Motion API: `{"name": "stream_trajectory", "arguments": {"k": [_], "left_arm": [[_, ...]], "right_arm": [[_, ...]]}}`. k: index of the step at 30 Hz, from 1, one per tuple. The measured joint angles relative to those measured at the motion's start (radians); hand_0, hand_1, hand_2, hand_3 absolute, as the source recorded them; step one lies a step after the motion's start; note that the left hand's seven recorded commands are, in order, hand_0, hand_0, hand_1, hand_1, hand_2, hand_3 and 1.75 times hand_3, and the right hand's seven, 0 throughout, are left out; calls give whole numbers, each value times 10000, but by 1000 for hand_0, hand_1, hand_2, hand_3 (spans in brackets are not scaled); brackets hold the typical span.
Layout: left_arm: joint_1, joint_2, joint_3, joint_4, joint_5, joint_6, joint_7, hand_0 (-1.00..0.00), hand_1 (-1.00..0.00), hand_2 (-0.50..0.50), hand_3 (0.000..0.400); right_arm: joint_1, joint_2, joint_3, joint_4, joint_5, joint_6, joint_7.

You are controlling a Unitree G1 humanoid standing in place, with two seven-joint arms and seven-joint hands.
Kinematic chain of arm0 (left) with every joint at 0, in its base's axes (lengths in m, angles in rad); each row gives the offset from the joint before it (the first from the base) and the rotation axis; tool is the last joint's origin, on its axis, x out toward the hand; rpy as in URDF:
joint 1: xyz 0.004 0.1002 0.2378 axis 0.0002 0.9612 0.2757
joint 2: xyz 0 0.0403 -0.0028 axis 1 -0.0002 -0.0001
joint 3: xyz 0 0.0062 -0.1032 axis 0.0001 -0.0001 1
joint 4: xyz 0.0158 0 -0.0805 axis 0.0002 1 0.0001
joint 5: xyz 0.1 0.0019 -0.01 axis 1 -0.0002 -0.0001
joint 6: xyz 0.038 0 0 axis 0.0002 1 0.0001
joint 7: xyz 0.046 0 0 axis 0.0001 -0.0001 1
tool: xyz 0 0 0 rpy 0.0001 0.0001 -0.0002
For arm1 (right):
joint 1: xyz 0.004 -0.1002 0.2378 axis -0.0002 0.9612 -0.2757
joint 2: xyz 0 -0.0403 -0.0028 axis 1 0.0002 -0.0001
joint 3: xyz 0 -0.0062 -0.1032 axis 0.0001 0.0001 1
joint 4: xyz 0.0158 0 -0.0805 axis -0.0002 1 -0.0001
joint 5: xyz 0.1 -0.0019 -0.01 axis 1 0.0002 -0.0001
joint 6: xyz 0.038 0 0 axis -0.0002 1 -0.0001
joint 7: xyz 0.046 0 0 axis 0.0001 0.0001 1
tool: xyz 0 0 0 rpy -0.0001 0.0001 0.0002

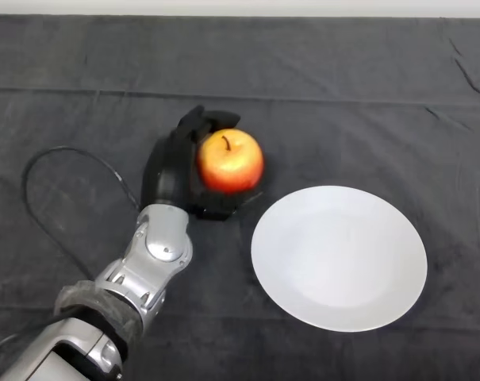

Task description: Move the apple to the plate

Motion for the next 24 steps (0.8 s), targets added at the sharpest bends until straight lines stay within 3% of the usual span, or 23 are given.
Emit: {"name": "stream_trajectory", "arguments": {"k": [10,24], "left_arm": [[0,20,-380,-1384,235,754,127,-1000,-1000,0,400],[-1,-235,-1991,-1550,386,1135,333,-1000,-1000,0,400]], "right_arm": [[0,0,0,0,0,0,0],[0,0,0,0,0,0,0]]}}
